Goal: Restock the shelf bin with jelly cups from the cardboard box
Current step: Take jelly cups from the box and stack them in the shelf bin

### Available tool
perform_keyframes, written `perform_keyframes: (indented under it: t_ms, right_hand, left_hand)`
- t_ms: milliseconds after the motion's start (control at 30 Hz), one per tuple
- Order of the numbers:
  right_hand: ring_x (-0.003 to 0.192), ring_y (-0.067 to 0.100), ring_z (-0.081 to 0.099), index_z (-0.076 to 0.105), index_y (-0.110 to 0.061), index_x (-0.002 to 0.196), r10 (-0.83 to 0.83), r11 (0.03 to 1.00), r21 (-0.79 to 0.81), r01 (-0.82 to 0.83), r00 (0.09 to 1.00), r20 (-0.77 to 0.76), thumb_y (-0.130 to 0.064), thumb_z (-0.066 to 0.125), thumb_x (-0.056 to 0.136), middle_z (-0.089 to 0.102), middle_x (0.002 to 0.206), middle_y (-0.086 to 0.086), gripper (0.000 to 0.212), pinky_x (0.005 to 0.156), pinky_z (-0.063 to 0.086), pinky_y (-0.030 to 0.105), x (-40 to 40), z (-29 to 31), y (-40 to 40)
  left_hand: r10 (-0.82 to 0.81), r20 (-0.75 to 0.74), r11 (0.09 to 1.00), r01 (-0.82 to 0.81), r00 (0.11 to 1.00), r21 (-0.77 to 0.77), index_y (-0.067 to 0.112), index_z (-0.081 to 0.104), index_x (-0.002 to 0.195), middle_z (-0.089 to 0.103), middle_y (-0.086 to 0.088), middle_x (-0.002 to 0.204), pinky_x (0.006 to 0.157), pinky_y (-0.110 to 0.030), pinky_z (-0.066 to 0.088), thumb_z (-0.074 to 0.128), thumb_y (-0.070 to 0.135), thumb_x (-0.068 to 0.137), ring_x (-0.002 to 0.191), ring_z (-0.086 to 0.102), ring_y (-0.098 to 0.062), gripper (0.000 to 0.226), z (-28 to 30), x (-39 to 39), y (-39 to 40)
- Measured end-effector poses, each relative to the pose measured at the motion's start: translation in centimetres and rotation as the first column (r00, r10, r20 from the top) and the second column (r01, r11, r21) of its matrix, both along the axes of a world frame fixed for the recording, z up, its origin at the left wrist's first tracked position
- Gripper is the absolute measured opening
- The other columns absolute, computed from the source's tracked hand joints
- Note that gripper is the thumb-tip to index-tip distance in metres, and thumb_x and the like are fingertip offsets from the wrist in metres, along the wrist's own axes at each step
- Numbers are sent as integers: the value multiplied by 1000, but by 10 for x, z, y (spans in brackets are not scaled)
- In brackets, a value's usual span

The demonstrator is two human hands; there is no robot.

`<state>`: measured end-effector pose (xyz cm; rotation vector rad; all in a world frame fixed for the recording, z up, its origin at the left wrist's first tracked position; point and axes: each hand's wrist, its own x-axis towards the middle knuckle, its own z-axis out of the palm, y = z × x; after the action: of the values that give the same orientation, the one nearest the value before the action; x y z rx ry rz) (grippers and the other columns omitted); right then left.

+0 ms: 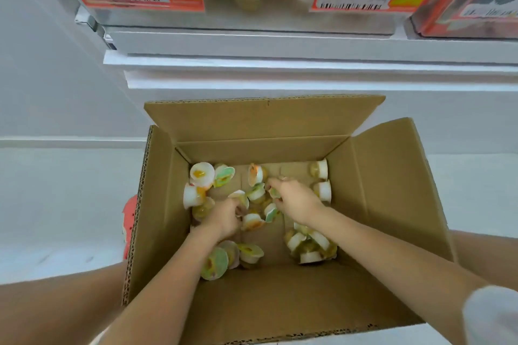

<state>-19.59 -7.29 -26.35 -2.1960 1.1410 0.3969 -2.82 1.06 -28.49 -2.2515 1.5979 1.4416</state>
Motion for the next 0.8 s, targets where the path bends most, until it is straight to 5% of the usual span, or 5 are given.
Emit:
perform_keyframes:
  t_ms: [133, 300, 433, 567, 800]
  right_hand:
    - [95, 33, 60, 48, -9, 118, -343, 939, 55, 339, 933, 106, -26, 55, 93, 62, 109, 16, 31, 77, 52, 40, 29, -34, -25]
    - [115, 35, 52, 48, -9, 125, -287, 950, 131, 284, 958, 8, -21, 71, 80, 56, 122, 17, 52, 93, 46, 37, 56, -79, -38]
    - [114, 33, 52, 51, -10, 121, -234, 971, 60, 232, 972, 33, -20, 74, 76, 52, 122, 14, 51, 93, 47, 39, 61, -88, -38]
    - [108, 26, 50, 50, -9, 117, -310, 950, 99, 296, 932, 187, -27, 79, 70, 49, 116, 10, 58, 83, 43, 30, 50, -56, -37]
    - [72, 12, 46, 40, -14, 100, -241, 961, 206, 183, 922, 304, -42, 82, 68, 54, 87, 2, 60, 58, 36, 23, 10, 77, -41]
  left_hand:
    - [-96, -41, 994, 98, 994, 45, 16, 56, 120, 60, -6, 117, 91, -32, 45, 57, 22, 91, 111, 56, -24, 30, -35, -17, -3]
    - [-214, -9, 972, 214, 977, 96, 21, 49, 130, 57, -7, 127, 96, -38, 46, 55, 18, 93, 114, 55, -26, 38, -59, -26, -6]
    - [-125, 23, 990, 124, 992, 65, 14, 54, 119, 62, -10, 117, 88, -38, 50, 59, 24, 90, 105, 59, -28, 31, -59, -31, -6]
    - [115, -166, 988, -96, 979, 120, 8, 54, 118, 62, -8, 113, 84, -32, 49, 68, 26, 84, 102, 59, -25, 41, -32, -19, -7]
    - [654, -565, 756, -441, 503, 483, 7, 53, 109, 64, -10, 87, 55, -19, 48, 45, 29, 97, 57, 64, -12, 26, 92, 23, -24]
